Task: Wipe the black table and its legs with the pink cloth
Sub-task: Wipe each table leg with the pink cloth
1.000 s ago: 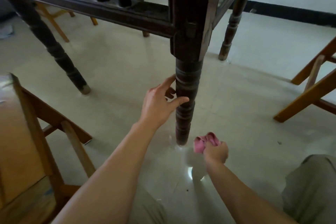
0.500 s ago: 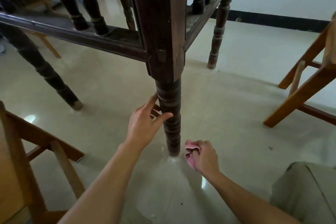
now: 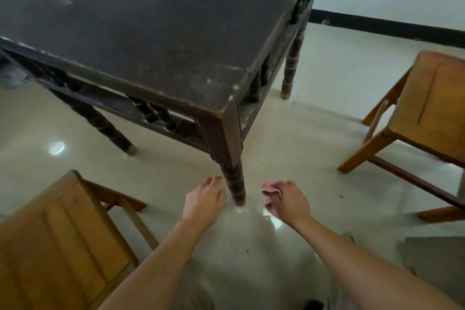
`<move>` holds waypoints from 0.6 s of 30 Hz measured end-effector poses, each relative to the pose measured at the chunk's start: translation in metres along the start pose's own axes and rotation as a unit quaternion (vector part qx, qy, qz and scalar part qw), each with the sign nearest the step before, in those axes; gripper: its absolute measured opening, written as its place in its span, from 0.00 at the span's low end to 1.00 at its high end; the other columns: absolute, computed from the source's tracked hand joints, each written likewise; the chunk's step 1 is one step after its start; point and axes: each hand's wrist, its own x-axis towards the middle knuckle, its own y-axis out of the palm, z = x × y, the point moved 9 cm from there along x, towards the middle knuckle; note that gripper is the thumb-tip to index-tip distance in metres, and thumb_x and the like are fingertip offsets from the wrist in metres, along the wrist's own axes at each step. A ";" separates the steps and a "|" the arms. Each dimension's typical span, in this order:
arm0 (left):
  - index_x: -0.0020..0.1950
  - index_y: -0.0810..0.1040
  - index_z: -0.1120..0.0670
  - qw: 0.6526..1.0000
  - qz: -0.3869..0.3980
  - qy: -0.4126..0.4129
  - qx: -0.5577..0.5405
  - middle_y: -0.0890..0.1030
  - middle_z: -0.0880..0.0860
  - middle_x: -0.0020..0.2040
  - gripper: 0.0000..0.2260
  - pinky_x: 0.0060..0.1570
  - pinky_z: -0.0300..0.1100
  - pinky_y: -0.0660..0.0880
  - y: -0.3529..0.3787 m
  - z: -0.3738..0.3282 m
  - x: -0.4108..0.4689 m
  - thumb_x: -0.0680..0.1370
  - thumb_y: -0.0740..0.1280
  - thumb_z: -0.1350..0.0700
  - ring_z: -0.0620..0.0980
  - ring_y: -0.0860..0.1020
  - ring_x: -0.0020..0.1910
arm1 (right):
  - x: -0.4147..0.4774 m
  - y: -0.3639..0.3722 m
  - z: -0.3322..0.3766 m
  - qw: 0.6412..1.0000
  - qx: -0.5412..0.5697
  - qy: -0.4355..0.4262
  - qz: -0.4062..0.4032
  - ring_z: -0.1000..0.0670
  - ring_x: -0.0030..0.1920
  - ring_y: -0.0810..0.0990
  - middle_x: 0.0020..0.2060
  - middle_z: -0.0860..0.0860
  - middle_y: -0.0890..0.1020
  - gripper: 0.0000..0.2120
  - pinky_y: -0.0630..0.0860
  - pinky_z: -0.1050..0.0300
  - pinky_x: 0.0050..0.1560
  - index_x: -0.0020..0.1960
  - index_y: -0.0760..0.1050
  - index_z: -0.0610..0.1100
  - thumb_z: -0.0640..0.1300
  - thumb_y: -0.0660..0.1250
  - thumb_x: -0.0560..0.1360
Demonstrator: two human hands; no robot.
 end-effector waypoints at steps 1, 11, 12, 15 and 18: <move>0.66 0.70 0.52 1.000 0.013 0.000 0.002 0.77 0.53 0.57 0.14 0.45 0.48 0.74 -0.014 -0.006 -0.008 0.82 0.56 0.50 0.55 0.78 0.51 | -0.011 -0.016 0.009 1.000 -0.005 -0.002 0.005 0.45 0.51 0.80 0.56 0.47 0.76 0.14 0.73 0.55 0.49 0.61 0.78 0.50 0.48 0.61 0.78; 0.61 0.74 0.51 0.998 0.060 -0.030 -0.017 0.77 0.49 0.54 0.12 0.46 0.41 0.73 -0.188 -0.042 -0.099 0.82 0.55 0.50 0.49 0.77 0.49 | -0.112 -0.174 0.118 0.999 -0.046 0.002 0.017 0.44 0.51 0.80 0.55 0.47 0.76 0.13 0.75 0.54 0.51 0.59 0.78 0.50 0.45 0.63 0.76; 0.60 0.74 0.51 0.997 0.058 -0.033 -0.025 0.77 0.49 0.54 0.12 0.47 0.40 0.74 -0.207 -0.043 -0.108 0.82 0.55 0.50 0.48 0.77 0.49 | -0.122 -0.189 0.134 0.998 -0.054 -0.004 0.016 0.44 0.51 0.80 0.55 0.47 0.76 0.13 0.75 0.54 0.52 0.59 0.78 0.49 0.45 0.63 0.76; 0.60 0.75 0.50 0.997 0.048 -0.042 -0.035 0.78 0.48 0.53 0.12 0.50 0.39 0.74 -0.262 -0.042 -0.134 0.82 0.55 0.50 0.45 0.77 0.49 | -0.146 -0.224 0.178 0.998 -0.057 -0.023 0.018 0.48 0.52 0.79 0.52 0.50 0.78 0.13 0.76 0.55 0.53 0.60 0.77 0.52 0.45 0.63 0.77; 0.60 0.75 0.50 0.997 0.036 -0.054 -0.030 0.78 0.47 0.53 0.12 0.49 0.38 0.74 -0.310 -0.033 -0.159 0.82 0.55 0.50 0.44 0.77 0.49 | -0.161 -0.256 0.230 0.994 -0.098 -0.053 0.016 0.49 0.52 0.77 0.52 0.50 0.78 0.13 0.73 0.58 0.50 0.61 0.76 0.50 0.46 0.62 0.78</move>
